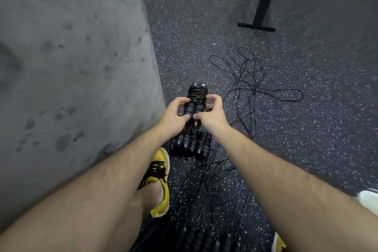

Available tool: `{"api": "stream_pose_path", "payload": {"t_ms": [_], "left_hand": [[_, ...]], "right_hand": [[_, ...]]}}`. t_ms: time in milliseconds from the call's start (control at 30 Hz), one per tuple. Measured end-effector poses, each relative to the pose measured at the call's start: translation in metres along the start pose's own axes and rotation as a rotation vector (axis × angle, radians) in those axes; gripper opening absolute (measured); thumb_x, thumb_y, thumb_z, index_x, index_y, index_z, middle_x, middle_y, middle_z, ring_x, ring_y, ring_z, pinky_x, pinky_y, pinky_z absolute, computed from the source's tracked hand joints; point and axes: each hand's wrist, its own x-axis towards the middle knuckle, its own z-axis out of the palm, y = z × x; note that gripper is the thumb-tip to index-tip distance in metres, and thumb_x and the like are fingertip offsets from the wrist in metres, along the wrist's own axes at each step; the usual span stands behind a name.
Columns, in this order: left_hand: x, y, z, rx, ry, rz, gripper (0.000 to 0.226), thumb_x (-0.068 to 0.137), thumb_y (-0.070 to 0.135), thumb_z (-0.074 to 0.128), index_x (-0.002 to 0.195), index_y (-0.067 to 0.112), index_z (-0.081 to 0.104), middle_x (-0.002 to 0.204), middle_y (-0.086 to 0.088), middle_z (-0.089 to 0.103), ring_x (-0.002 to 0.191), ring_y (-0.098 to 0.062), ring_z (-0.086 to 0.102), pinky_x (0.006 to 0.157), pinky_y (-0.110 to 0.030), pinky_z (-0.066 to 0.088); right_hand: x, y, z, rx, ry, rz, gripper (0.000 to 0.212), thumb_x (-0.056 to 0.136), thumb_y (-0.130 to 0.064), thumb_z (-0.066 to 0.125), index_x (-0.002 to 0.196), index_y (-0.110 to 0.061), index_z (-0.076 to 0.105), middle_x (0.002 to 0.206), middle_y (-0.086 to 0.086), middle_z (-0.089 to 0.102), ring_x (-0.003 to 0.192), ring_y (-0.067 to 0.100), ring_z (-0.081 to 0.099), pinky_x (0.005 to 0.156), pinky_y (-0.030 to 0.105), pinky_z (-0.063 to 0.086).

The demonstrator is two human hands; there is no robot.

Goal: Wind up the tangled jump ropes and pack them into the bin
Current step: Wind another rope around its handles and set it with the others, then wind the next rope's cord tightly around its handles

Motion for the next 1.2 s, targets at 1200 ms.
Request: {"api": "stream_pose_path", "payload": {"t_ms": [1200], "left_hand": [[-0.046,-0.155,0.295,0.591,-0.527,-0.035,0.029,0.102,0.025,0.045,0.12,0.012,0.063,0.118,-0.011,0.059,0.11,-0.03,0.059,0.096,-0.04,0.047]], "right_hand": [[-0.005,0.311,-0.112,-0.501,0.308,0.265,0.031,0.096,-0.016,0.046,0.122,-0.019,0.062,0.122,0.0,0.061,0.112,0.02,0.057,0.1,0.035,0.047]]}}
